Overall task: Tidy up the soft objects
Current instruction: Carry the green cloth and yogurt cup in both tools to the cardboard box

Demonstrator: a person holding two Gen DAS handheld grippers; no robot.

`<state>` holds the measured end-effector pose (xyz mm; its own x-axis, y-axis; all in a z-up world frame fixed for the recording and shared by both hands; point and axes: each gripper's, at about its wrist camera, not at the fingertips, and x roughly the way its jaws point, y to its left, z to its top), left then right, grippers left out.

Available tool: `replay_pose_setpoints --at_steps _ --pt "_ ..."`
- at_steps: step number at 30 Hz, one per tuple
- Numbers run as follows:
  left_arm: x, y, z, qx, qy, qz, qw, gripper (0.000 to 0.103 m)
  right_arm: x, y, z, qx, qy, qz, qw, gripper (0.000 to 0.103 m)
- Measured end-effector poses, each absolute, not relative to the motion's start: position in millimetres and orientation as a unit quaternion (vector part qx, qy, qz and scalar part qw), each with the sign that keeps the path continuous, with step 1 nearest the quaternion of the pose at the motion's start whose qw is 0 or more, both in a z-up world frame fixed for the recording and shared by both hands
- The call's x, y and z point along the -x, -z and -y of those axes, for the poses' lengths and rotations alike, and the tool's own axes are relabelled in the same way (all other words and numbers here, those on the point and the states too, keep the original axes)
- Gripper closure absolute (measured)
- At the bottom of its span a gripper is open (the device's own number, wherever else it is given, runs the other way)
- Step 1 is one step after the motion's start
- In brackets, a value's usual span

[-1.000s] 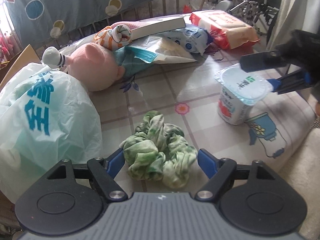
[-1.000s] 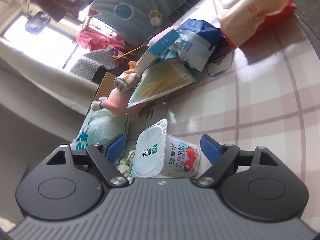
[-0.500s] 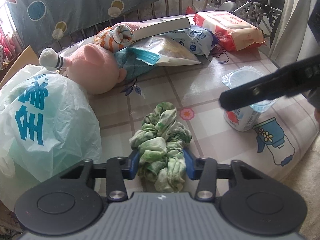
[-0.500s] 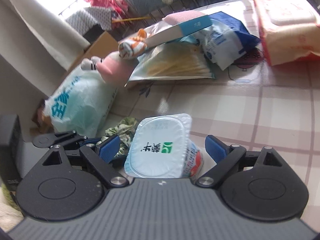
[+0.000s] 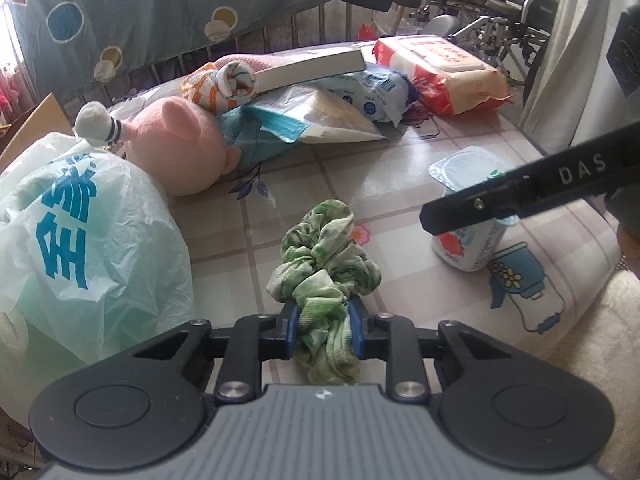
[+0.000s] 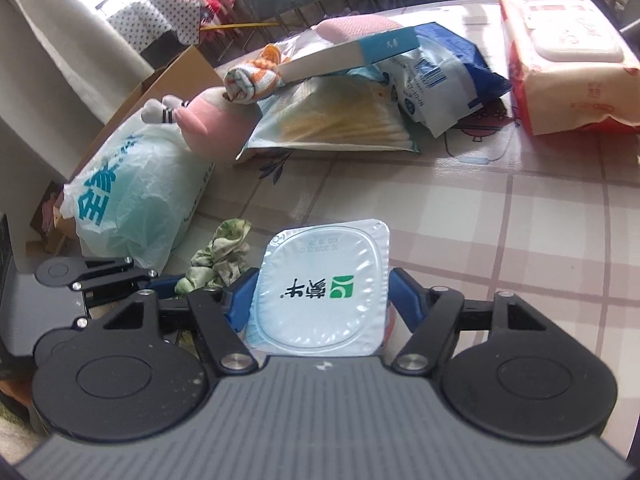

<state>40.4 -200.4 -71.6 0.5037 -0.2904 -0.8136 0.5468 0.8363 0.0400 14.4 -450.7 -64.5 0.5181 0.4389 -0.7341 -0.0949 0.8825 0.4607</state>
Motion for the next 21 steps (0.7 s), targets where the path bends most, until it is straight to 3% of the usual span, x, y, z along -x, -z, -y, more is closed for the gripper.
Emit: replay_pose_setpoints --at_steps 13,21 --pt "-5 43 190 -0.145 0.246 -0.394 0.873 0.078 21 42 456 -0.216 -0.146 -0.437 0.861 0.043" --pt "13 5 163 -0.11 0.231 -0.358 0.898 0.078 34 -6 441 -0.199 -0.173 -0.399 0.878 0.043"
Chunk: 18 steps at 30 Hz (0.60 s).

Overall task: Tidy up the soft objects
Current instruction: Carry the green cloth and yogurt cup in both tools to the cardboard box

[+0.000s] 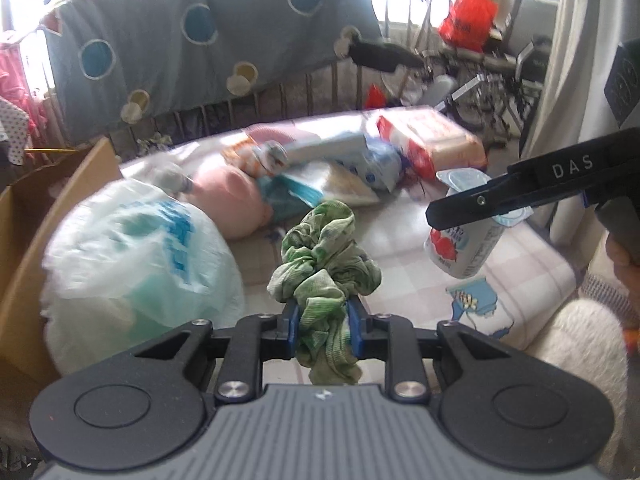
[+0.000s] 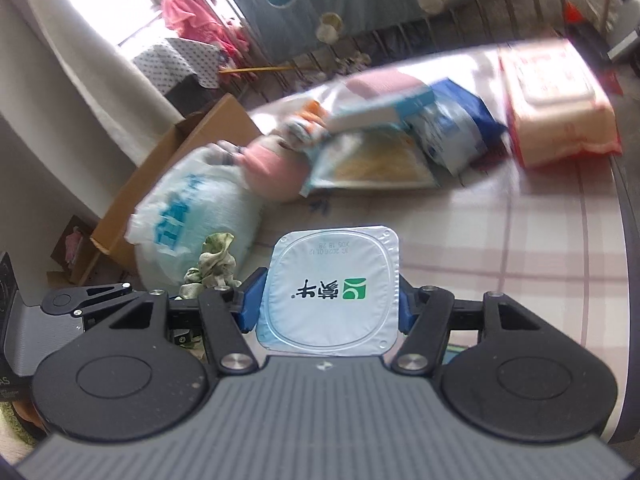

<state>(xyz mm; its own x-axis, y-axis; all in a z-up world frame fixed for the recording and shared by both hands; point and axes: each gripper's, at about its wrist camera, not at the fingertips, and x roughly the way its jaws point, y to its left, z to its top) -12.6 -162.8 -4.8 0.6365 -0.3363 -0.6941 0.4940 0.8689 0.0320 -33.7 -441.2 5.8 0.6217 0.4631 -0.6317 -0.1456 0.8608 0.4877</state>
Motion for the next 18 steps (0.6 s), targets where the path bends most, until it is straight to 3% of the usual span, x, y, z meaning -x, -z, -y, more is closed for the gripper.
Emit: replay_pose_setpoints --at_steps 9,18 --pt "20 -58 79 -0.052 0.17 -0.302 0.937 0.078 12 -74 381 -0.172 -0.255 -0.359 0.881 0.043" --pt "-19 -100 -30 -0.012 0.081 -0.277 0.957 0.078 -67 -129 269 -0.15 -0.354 -0.36 0.85 0.043"
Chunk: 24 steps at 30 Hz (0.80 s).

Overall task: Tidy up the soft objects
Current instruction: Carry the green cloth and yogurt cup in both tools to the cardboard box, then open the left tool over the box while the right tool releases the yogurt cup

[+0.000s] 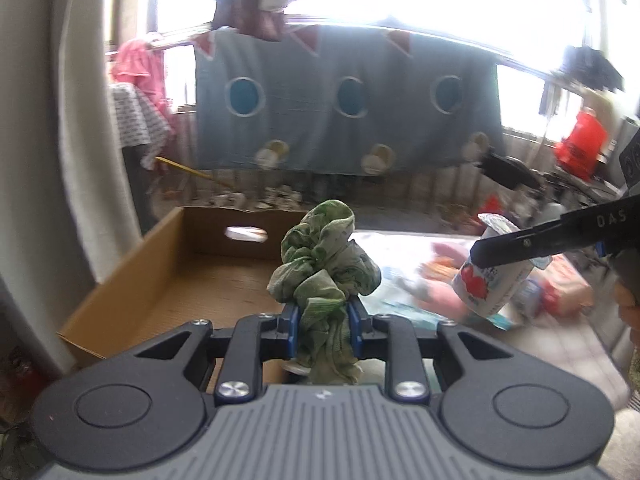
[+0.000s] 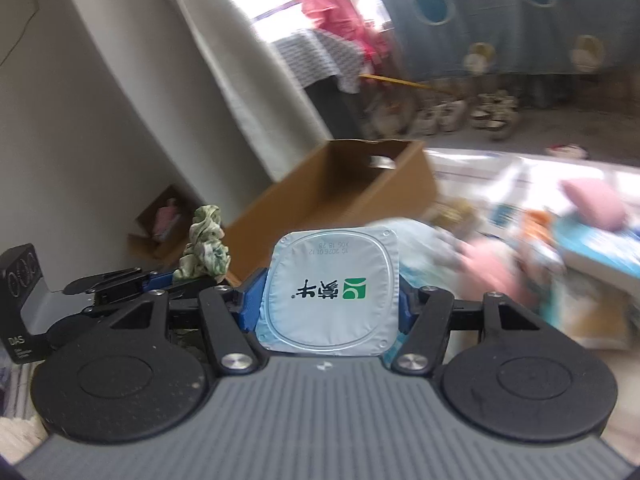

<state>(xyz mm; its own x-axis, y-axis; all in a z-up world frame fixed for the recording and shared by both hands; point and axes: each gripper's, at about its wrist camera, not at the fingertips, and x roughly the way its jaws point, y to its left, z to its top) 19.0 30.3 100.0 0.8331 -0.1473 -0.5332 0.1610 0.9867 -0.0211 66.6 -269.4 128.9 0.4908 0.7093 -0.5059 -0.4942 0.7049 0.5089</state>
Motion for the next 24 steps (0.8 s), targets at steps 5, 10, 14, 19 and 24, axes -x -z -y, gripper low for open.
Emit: replay_pose_setpoints --at_steps 5,10,14,19,24 --pt "-87 -97 -78 -0.006 0.051 -0.313 0.948 0.078 -135 -143 204 -0.166 -0.385 -0.387 0.821 0.043" --pt "-175 -73 -105 -0.036 0.022 -0.355 0.934 0.077 -212 -142 134 -0.16 -0.375 -0.417 0.812 0.043" --pt "-251 -45 -127 -0.044 0.001 -0.388 0.921 0.077 -275 -128 85 -0.155 -0.341 -0.444 0.814 0.043" --pt "-319 -7 -146 -0.032 -0.007 -0.43 0.902 0.077 -342 -97 29 -0.13 -0.298 -0.475 0.818 0.043" --pt "-351 16 -151 -0.023 -0.008 -0.461 0.887 0.076 -384 -59 2 -0.125 -0.27 -0.512 0.806 0.043"
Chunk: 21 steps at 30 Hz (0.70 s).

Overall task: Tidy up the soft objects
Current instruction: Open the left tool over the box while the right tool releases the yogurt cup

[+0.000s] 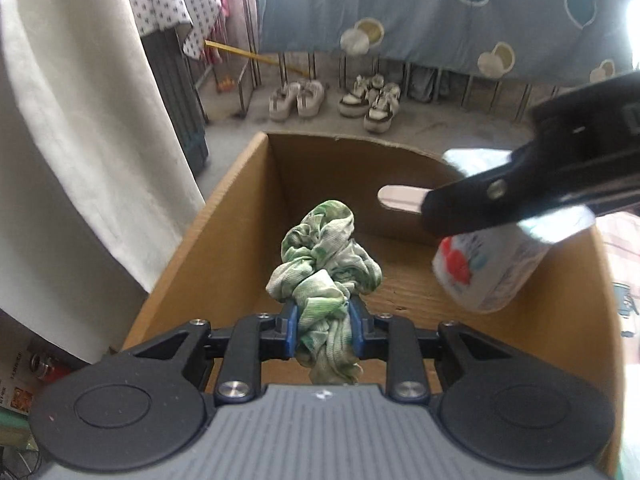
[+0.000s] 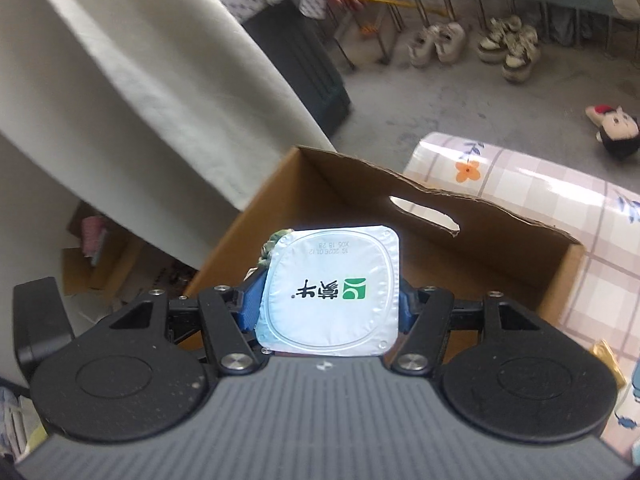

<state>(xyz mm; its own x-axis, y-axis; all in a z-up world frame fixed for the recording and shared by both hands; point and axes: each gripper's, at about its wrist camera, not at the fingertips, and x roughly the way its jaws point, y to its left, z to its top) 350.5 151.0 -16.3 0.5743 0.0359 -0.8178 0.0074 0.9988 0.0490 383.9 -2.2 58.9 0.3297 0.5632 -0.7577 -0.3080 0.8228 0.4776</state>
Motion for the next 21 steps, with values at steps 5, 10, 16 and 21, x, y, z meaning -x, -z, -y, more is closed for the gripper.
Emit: replay_pose_setpoints --at_steps 5,10,16,21 --pt "-369 32 -151 -0.017 -0.023 -0.481 0.876 0.074 -411 -27 -16 -0.132 -0.255 -0.538 0.792 0.043" --pt "-378 42 -154 -0.008 -0.042 -0.489 0.871 0.063 -424 -1 -34 -0.122 -0.237 -0.548 0.793 0.042" --pt "-387 54 -159 -0.003 -0.068 -0.497 0.865 0.056 -441 32 -39 -0.127 -0.214 -0.555 0.793 0.04" --pt "-390 58 -162 -0.005 -0.074 -0.505 0.86 0.046 -452 45 -37 -0.156 -0.22 -0.55 0.79 0.038"
